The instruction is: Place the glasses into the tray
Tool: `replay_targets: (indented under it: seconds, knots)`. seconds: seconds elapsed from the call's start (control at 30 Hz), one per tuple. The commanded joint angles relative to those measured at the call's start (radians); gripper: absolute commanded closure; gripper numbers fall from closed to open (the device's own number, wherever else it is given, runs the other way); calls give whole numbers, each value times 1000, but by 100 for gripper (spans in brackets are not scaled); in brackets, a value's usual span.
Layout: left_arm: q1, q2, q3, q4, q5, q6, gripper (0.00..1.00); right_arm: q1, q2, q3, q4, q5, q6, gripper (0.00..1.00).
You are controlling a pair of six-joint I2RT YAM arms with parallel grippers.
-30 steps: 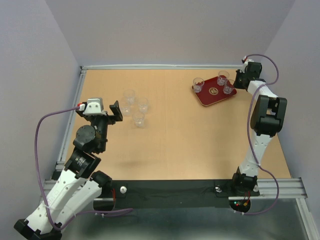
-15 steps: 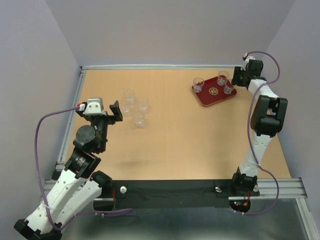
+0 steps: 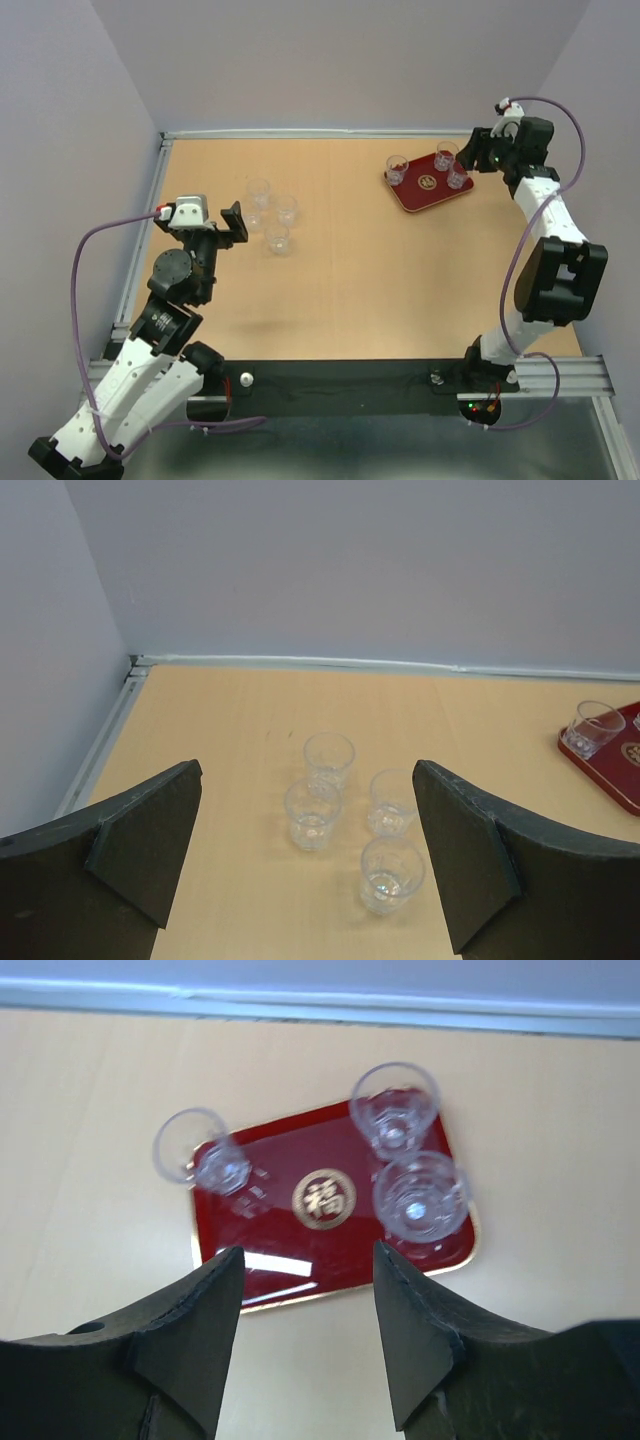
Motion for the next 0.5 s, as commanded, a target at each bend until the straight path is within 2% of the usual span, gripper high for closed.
replay_targets:
  seconds: [0.0, 0.17, 0.3, 0.47]
  knots:
    - [6, 16, 1, 43, 42, -36, 2, -5, -124, -112, -18, -194, -9, 40]
    - [6, 44, 27, 40, 126, -131, 4, -5, -287, -276, -77, -297, -67, 40]
    - [9, 96, 57, 13, 188, -220, 6, -5, -375, -393, -74, -291, -104, 40]
    - [10, 124, 45, -3, 232, -369, 7, -5, -414, -436, -74, -274, -124, 40]
